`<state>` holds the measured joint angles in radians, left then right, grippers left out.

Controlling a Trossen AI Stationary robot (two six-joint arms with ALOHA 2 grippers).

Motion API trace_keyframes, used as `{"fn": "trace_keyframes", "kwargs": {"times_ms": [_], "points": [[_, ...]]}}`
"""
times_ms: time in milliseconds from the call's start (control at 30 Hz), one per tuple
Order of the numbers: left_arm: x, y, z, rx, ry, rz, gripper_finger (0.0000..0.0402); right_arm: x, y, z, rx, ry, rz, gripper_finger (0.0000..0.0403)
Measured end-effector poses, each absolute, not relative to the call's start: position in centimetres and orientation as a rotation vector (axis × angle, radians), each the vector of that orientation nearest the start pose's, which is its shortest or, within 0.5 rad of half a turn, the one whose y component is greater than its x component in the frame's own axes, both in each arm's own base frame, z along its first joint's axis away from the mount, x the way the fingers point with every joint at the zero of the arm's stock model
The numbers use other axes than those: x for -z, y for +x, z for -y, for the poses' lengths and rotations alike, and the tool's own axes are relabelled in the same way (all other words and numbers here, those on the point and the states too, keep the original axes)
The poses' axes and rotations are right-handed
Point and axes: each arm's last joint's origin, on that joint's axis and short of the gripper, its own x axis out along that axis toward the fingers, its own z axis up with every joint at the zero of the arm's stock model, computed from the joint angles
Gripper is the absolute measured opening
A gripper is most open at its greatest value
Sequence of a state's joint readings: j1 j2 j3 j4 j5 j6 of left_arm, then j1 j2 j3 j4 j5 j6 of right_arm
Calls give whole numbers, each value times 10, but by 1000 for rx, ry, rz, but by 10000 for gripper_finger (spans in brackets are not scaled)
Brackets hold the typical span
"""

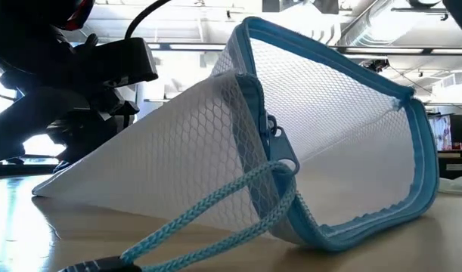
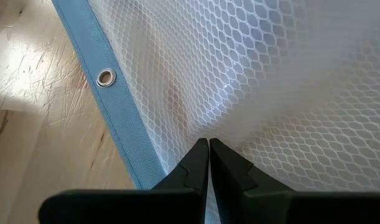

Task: Unpack backpack
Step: Remove the red game card from the transparent zip bag

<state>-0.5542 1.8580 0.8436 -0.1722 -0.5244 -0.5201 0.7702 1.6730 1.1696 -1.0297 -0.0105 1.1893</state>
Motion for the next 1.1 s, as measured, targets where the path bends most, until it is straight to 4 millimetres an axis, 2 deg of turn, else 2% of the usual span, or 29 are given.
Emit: {"fn": "trace_keyframes", "kwargs": {"times_ms": [67, 200, 267, 367, 500, 667, 733, 867, 1100], "points": [[-94, 271, 152, -230, 135, -973, 0, -208, 203, -197, 398, 285, -1508, 285], [-94, 271, 152, -229, 135, -972, 0, -219, 191, -163, 768, 153, -1383, 285], [-94, 271, 152, -229, 135, -972, 0, -223, 187, -144, 921, 152, -1276, 285], [-95, 271, 152, -227, 132, -971, 0, -227, 185, -117, 1049, 221, -1110, 285], [-95, 270, 152, -225, 131, -971, 0, -216, 177, -76, 1191, 349, -1034, 285], [-95, 270, 153, -222, 134, -969, 0, -186, 161, -38, 1285, 530, -966, 285], [-95, 270, 154, -222, 134, -969, 0, -176, 155, -29, 1304, 578, -960, 285], [-95, 270, 154, -220, 131, -963, 0, -176, 156, -21, 1325, 650, -919, 285], [-97, 269, 155, -207, 124, -960, 0, -177, 158, -22, 1329, 686, -889, 286]]}}
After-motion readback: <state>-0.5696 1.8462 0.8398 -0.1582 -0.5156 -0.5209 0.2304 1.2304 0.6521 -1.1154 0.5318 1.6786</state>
